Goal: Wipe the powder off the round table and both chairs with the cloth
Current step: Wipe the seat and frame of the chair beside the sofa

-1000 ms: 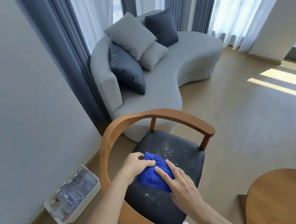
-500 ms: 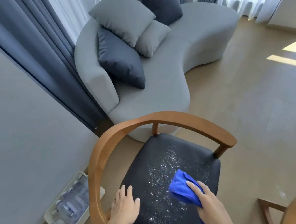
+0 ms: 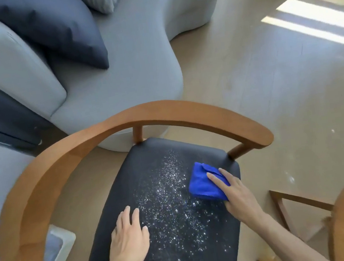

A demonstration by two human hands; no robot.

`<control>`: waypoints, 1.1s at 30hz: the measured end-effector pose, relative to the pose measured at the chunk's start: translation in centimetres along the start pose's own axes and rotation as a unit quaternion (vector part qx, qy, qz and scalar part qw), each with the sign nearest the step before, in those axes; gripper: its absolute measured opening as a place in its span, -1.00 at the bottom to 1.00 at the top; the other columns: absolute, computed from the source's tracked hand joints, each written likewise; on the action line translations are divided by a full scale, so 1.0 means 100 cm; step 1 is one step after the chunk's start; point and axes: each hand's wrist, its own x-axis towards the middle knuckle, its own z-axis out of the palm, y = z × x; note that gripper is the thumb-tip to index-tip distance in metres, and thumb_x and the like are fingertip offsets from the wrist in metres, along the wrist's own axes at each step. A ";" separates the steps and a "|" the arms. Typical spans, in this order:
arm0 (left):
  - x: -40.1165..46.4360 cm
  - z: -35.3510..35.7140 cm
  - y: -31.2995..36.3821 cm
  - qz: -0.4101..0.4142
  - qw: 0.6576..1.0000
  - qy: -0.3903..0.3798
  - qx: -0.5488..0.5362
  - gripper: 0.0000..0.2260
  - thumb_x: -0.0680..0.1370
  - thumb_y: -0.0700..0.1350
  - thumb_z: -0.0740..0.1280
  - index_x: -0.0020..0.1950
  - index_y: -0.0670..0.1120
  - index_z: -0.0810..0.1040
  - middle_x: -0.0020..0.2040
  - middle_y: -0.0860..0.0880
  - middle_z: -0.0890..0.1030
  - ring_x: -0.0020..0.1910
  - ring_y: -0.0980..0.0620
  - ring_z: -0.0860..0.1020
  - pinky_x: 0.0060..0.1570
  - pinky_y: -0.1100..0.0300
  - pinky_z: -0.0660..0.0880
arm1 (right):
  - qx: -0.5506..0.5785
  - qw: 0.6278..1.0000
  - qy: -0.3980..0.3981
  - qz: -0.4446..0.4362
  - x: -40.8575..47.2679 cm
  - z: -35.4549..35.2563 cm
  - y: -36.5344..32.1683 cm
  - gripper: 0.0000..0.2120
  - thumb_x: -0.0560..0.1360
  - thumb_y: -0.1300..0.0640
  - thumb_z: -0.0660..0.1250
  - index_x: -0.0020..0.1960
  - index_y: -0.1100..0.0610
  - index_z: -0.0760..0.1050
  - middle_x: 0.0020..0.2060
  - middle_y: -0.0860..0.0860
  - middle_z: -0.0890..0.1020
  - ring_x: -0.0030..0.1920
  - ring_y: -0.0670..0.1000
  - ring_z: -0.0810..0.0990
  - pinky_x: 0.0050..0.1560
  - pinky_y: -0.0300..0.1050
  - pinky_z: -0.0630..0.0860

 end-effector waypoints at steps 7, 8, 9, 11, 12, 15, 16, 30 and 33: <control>0.066 -0.005 0.044 0.103 0.993 0.055 0.011 -0.48 0.65 0.05 -0.01 0.57 -0.04 -0.06 0.58 -0.03 -0.14 0.55 -0.02 -0.11 0.48 0.04 0.04 | -0.031 0.994 0.102 0.010 0.074 -0.006 0.036 -0.24 0.39 0.41 0.29 0.52 -0.01 0.22 0.50 0.14 0.19 0.38 0.22 0.27 0.24 0.15 0.38; 0.074 -0.007 0.046 0.107 0.992 0.060 0.016 -0.48 0.65 0.05 -0.01 0.57 -0.04 -0.06 0.58 -0.03 -0.14 0.55 -0.01 -0.11 0.48 0.04 0.04 | -0.027 0.994 0.105 0.006 0.079 -0.002 0.037 -0.24 0.35 0.42 0.32 0.50 0.03 0.29 0.48 0.18 0.24 0.35 0.26 0.32 0.19 0.17 0.41; 0.083 -0.011 0.048 0.108 0.992 0.065 0.022 -0.48 0.65 0.05 -0.01 0.57 -0.04 -0.05 0.58 -0.03 -0.14 0.55 -0.01 -0.11 0.48 0.04 0.03 | -0.027 0.994 0.104 -0.002 0.083 0.002 0.036 -0.25 0.31 0.41 0.35 0.46 0.06 0.35 0.45 0.22 0.29 0.31 0.31 0.36 0.14 0.19 0.43; 0.101 -0.019 0.049 0.104 0.991 0.072 0.032 -0.49 0.65 0.05 0.00 0.57 -0.03 -0.05 0.58 -0.02 -0.13 0.55 -0.01 -0.11 0.48 0.03 0.03 | -0.025 0.995 0.095 -0.003 0.090 0.010 0.035 -0.29 0.28 0.25 0.44 0.42 0.04 0.42 0.43 0.22 0.33 0.29 0.32 0.38 0.10 0.20 0.42; 0.109 -0.025 0.050 0.100 0.992 0.074 0.034 -0.49 0.65 0.04 0.00 0.56 -0.03 -0.05 0.58 -0.02 -0.13 0.55 -0.01 -0.11 0.48 0.03 0.03 | -0.009 0.995 0.095 0.008 0.094 0.014 0.035 -0.30 0.29 0.11 0.48 0.42 0.01 0.42 0.44 0.19 0.32 0.31 0.30 0.36 0.13 0.20 0.40; 0.131 -0.041 0.052 0.091 0.992 0.076 0.037 -0.49 0.65 0.03 0.02 0.56 -0.04 -0.02 0.58 -0.03 -0.10 0.55 -0.02 -0.10 0.48 0.01 0.05 | 0.026 0.993 0.107 0.042 0.102 0.022 0.034 -0.27 0.30 -0.27 0.45 0.41 -0.10 0.40 0.45 0.10 0.28 0.34 0.20 0.29 0.21 0.20 0.35; 0.138 -0.046 0.053 0.092 0.992 0.075 0.039 -0.49 0.65 0.03 0.03 0.56 -0.04 -0.01 0.58 -0.03 -0.10 0.55 -0.02 -0.10 0.48 0.01 0.05 | 0.029 0.992 0.114 0.046 0.104 0.025 0.035 -0.29 0.30 -0.34 0.41 0.39 -0.12 0.41 0.45 0.09 0.28 0.33 0.19 0.30 0.20 0.20 0.35; 0.194 -0.066 0.079 0.119 0.992 0.022 -0.030 -0.57 0.64 -0.05 0.04 0.53 0.01 0.17 0.56 0.00 0.06 0.53 0.00 -0.04 0.46 -0.04 0.04 | -0.036 0.977 0.204 0.046 0.114 0.038 0.039 -0.56 0.32 0.02 0.50 0.18 0.00 0.57 0.11 0.18 0.54 -0.05 0.26 0.52 -0.12 0.12 0.45; 0.197 -0.069 0.079 0.122 0.992 0.015 -0.036 -0.57 0.63 -0.08 0.04 0.52 0.01 0.20 0.55 0.00 0.08 0.52 -0.01 -0.02 0.45 -0.03 0.03 | -0.042 0.976 0.205 0.050 0.100 0.043 0.029 -0.53 0.26 0.10 0.50 0.17 0.02 0.57 0.07 0.19 0.54 -0.10 0.25 0.51 -0.16 0.10 0.45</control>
